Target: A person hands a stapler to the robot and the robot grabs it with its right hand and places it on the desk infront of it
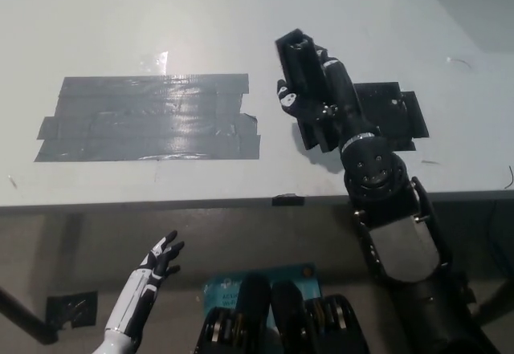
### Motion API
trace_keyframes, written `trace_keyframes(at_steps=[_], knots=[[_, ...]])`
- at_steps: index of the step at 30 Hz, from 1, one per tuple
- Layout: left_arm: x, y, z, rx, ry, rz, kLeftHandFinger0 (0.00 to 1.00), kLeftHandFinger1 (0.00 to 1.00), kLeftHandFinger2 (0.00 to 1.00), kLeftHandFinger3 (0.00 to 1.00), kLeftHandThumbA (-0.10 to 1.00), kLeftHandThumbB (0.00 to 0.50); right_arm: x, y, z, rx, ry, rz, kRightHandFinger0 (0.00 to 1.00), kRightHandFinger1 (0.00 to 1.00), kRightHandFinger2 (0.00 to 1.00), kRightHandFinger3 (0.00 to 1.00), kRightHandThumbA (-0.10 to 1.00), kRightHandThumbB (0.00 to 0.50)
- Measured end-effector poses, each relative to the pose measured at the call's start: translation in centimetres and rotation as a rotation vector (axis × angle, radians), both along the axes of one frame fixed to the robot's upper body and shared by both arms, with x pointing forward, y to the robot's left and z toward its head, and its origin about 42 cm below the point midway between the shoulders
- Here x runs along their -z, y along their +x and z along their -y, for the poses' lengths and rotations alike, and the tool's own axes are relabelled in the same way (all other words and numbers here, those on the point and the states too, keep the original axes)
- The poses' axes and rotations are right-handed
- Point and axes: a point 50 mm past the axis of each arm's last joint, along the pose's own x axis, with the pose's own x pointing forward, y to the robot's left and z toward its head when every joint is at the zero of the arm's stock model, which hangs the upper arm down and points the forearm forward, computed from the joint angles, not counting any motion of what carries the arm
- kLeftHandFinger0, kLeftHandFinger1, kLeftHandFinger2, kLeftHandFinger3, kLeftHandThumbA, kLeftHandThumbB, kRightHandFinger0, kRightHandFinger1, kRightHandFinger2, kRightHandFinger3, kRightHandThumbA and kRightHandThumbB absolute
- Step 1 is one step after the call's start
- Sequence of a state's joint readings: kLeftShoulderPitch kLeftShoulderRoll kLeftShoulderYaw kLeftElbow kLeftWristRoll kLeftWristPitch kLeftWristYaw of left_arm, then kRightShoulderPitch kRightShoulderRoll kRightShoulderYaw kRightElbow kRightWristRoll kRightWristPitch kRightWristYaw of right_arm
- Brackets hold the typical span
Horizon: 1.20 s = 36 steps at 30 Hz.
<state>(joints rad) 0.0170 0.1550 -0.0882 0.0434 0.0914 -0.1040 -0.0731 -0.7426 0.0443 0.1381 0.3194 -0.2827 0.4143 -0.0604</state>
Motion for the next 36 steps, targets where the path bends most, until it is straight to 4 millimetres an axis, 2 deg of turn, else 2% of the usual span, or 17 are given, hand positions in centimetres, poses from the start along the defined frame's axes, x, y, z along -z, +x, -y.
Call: trace_keyframes(at_steps=[4,7,14,18,19,20,21,22,23,24,25,26,27,28,32,33,36], knots=[[0.0,0.1,0.0,0.009,0.002,-0.002,0.94,1.00,0.93,0.97,1.00,0.453,-0.1,-0.1,0.4,-0.053,-0.073,-0.009,0.08,0.51,0.85,0.85,-0.10,0.116],[-0.1,0.1,0.0,0.009,0.002,-0.003,0.94,0.99,0.91,0.96,1.00,0.446,0.1,-0.2,0.7,-0.076,-0.109,-0.016,0.07,0.49,0.83,0.84,-0.10,0.113],[-0.2,0.3,0.0,0.009,0.003,-0.003,0.92,0.96,0.89,0.94,1.00,0.465,2.6,-0.9,2.3,-0.119,-0.218,-0.066,0.05,0.48,0.85,0.87,-0.10,0.100],[-0.2,0.3,0.0,0.009,0.003,-0.002,0.90,0.95,0.88,0.93,1.00,0.471,3.8,-1.2,3.1,-0.122,-0.251,-0.095,0.10,0.51,0.84,0.85,-0.10,0.125],[-0.2,0.3,0.0,0.009,0.003,-0.002,0.89,0.95,0.88,0.93,1.00,0.474,3.9,-1.2,3.3,-0.122,-0.256,-0.095,0.14,0.54,0.84,0.86,-0.03,0.147],[-0.2,0.4,0.0,0.010,0.003,-0.001,0.89,0.95,0.88,0.93,1.00,0.471,3.9,-1.2,3.4,-0.123,-0.258,-0.095,0.27,0.64,0.90,0.95,0.10,0.178],[-0.3,0.5,0.0,0.010,0.003,0.000,0.89,0.94,0.87,0.92,1.00,0.469,3.9,-1.2,3.4,-0.125,-0.261,-0.095,0.31,0.66,0.95,1.00,0.16,0.203],[-0.3,0.5,0.0,0.010,0.003,0.000,0.89,0.93,0.86,0.92,1.00,0.466,3.9,-1.2,3.5,-0.126,-0.262,-0.094,0.50,0.78,1.00,1.00,0.29,0.226],[-0.3,0.5,0.0,0.010,0.004,-0.001,0.89,0.93,0.86,0.91,1.00,0.466,3.8,-1.2,3.5,-0.127,-0.265,-0.092,0.55,0.77,1.00,1.00,0.34,0.234],[-0.3,0.5,0.0,0.010,0.004,-0.001,0.90,0.93,0.86,0.91,1.00,0.469,3.8,-1.1,3.6,-0.127,-0.266,-0.091,0.93,1.00,1.00,1.00,0.43,0.294],[-0.3,0.6,0.0,0.010,0.004,-0.001,0.90,0.93,0.86,0.91,1.00,0.470,3.8,-1.1,3.7,-0.134,-0.268,-0.088,1.00,1.00,1.00,1.00,0.49,0.317],[-0.4,0.6,0.0,0.010,0.004,-0.001,0.90,0.93,0.85,0.91,1.00,0.470,3.7,-1.1,4.0,-0.149,-0.268,-0.083,1.00,1.00,1.00,1.00,0.51,0.324],[-0.4,0.6,0.0,0.010,0.004,-0.001,0.91,0.94,0.85,0.91,1.00,0.480,3.6,-1.1,4.2,-0.160,-0.267,-0.081,1.00,1.00,1.00,1.00,0.65,0.337],[-0.4,0.6,0.0,0.010,0.004,-0.002,0.91,0.94,0.86,0.91,1.00,0.475,3.7,-1.2,4.5,-0.176,-0.270,-0.077,1.00,1.00,1.00,1.00,0.73,0.346],[-0.3,0.6,0.0,0.009,0.004,-0.004,0.89,0.93,0.85,0.90,1.00,0.474,3.7,-1.3,5.1,-0.211,-0.306,-0.042,1.00,1.00,1.00,1.00,0.84,0.384],[-0.3,0.6,0.0,0.009,0.004,-0.005,0.87,0.92,0.83,0.89,1.00,0.473,3.7,-1.3,5.5,-0.220,-0.319,-0.029,1.00,1.00,1.00,1.00,0.91,0.405],[-0.3,0.6,0.0,0.009,0.004,-0.006,0.89,0.90,0.82,0.90,1.00,0.474,3.6,-1.3,6.0,-0.230,-0.344,0.007,1.00,1.00,1.00,1.00,1.00,0.427]])
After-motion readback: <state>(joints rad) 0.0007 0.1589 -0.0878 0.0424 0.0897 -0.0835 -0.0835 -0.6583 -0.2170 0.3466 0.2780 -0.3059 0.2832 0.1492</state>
